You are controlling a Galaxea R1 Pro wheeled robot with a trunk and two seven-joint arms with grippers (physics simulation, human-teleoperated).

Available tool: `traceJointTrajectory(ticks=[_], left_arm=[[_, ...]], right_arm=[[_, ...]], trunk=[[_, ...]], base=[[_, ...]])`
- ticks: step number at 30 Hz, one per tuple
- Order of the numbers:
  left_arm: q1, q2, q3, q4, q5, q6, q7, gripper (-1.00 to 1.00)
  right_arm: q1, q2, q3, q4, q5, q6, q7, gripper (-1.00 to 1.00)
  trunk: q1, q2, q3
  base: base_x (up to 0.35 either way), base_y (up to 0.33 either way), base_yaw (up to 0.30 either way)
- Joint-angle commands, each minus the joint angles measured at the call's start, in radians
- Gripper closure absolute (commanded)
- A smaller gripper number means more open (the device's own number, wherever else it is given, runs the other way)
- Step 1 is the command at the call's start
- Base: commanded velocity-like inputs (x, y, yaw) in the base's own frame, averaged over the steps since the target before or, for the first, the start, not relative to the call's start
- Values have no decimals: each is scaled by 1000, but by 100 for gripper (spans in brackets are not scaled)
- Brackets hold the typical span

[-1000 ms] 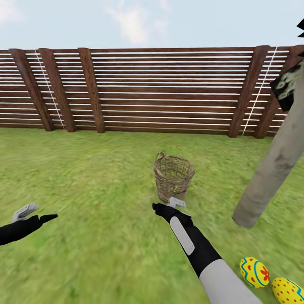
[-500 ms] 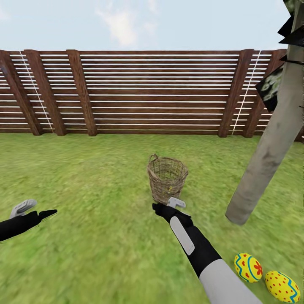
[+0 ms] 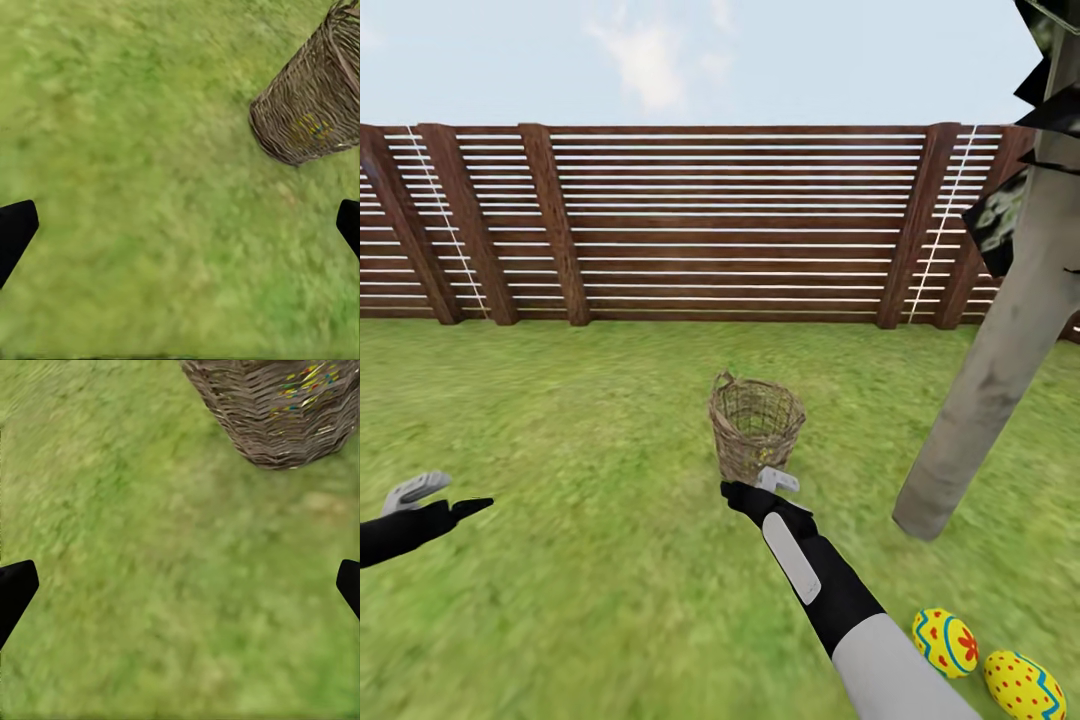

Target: Take the three Easter eggs out of the wicker basket on the lawn in the garden, then place them on the lawn next to a single tree (choose any tree) so that all three eggs are next to the same tree and none are left in the basket.

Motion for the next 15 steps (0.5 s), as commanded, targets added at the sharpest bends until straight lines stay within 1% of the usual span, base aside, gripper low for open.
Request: traceJointTrajectory(ticks=[1, 2, 4, 5, 6, 7, 8, 9, 10, 12, 13, 15], left_arm=[[-1, -3, 1, -1, -41, 4, 8, -100], [-1, -11, -3, -1, -74, 4, 31, -100], [-2, -41, -13, -2, -133, 2, 87, -100], [-2, -60, -17, -3, -153, 1, 118, -100], [-2, -76, -21, -5, -165, -1, 151, -100], [-2, -90, -27, -6, -172, -2, 189, -100], [-2, -103, -40, -7, -177, -4, 231, -100], [-2, -115, -62, -7, -180, -5, 275, -100], [-2, -119, -75, -8, -182, -5, 298, -100], [-3, -131, -119, -8, -180, -5, 379, -100], [-3, -135, -133, -8, -179, -5, 408, -100], [-3, -142, -149, -8, -177, -5, 440, -100]], right_arm=[[-1, 0, 2, -2, -9, 3, -9, -100], [-1, 0, 2, -2, -9, 4, -9, -100], [-1, 0, 2, -1, -9, 5, -9, -100], [-1, 0, 2, -1, -9, 6, -10, -100], [-1, 0, 2, -1, -9, 6, -10, -100], [-1, 0, 2, -1, -8, 5, -10, -100], [-1, 0, 2, -1, -8, 4, -9, -100], [-1, 0, 2, -1, -8, 3, -9, -100], [-1, 0, 2, -1, -8, 3, -9, -100], [-1, 0, 2, -1, -8, 3, -9, -100], [-1, 0, 2, -1, -8, 3, -9, -100], [-1, 0, 2, -1, -8, 2, -10, -100]], trunk=[[-4, 7, 2], [-8, 14, 5], [-16, 28, 12], [-19, 35, 15], [-23, 42, 18], [-27, 49, 21], [-31, 56, 24], [-35, 63, 27], [-39, 70, 30], [-46, 84, 37], [-50, 91, 40], [-58, 105, 46]], base=[[0, 0, 0], [0, 0, 0], [0, 0, 0], [0, 0, 0], [0, 0, 0], [0, 0, 0], [0, 0, 0], [0, 0, 0], [0, 0, 0], [0, 0, 0], [0, 0, 0], [0, 0, 0]])
